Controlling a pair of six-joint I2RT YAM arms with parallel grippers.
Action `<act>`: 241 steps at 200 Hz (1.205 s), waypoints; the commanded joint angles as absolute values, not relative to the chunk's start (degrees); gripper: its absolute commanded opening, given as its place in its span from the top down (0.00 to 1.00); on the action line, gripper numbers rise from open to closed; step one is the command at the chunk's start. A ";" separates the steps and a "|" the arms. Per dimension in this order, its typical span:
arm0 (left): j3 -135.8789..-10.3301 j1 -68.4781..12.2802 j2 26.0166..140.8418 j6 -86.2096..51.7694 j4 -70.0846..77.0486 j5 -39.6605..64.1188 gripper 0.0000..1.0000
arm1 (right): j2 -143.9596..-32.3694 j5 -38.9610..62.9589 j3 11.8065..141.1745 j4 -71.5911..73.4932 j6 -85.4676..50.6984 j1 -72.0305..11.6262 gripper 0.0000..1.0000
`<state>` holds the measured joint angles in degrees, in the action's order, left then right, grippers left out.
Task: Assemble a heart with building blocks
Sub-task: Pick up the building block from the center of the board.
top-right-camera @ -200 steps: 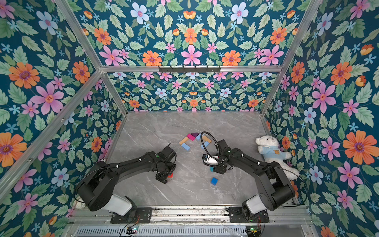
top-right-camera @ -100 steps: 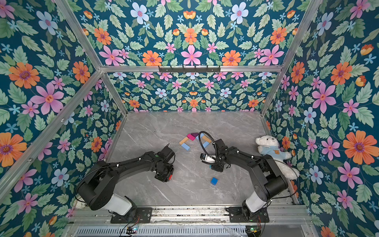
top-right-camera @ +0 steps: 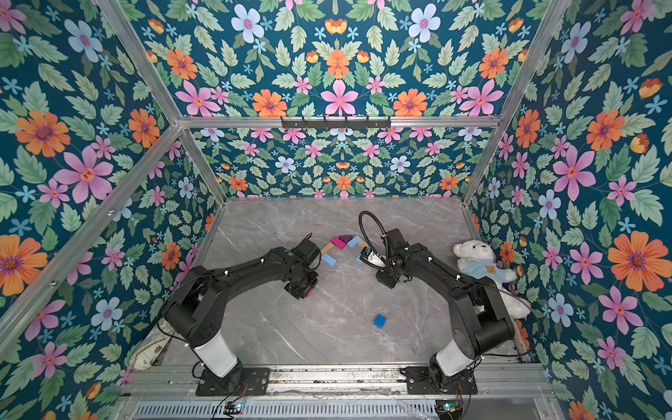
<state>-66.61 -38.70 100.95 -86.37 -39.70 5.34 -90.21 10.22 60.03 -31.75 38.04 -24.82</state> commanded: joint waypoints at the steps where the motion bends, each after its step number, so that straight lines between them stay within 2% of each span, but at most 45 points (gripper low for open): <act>1: -71.36 -39.49 103.69 -80.63 -45.30 2.73 0.68 | -89.47 10.76 63.11 -28.25 21.63 -24.56 1.00; 25: -75.02 -40.37 106.31 -80.32 -46.17 2.55 0.69 | -90.79 0.99 67.78 -27.85 6.01 -24.09 1.00; 49: -79.31 -41.75 109.51 -80.39 -46.76 2.29 0.69 | -91.30 -3.72 69.68 -29.05 0.26 -23.11 1.00; 88: -89.65 -43.74 117.77 -81.30 -48.16 2.26 0.69 | -90.05 -7.90 67.67 -25.29 -1.01 -23.03 1.00; 126: -96.01 -45.66 123.49 -83.94 -48.16 3.89 0.70 | -93.43 -9.05 69.65 -28.87 -0.27 -23.04 1.00; 241: -100.61 -46.10 128.54 -86.31 -49.82 4.73 0.70 | -94.21 -8.53 68.52 -28.42 0.00 -23.01 1.00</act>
<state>-100.57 -46.19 127.63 -85.62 -48.25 4.71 -93.93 -7.92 68.49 -28.58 0.54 -22.98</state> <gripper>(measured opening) 0.346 0.324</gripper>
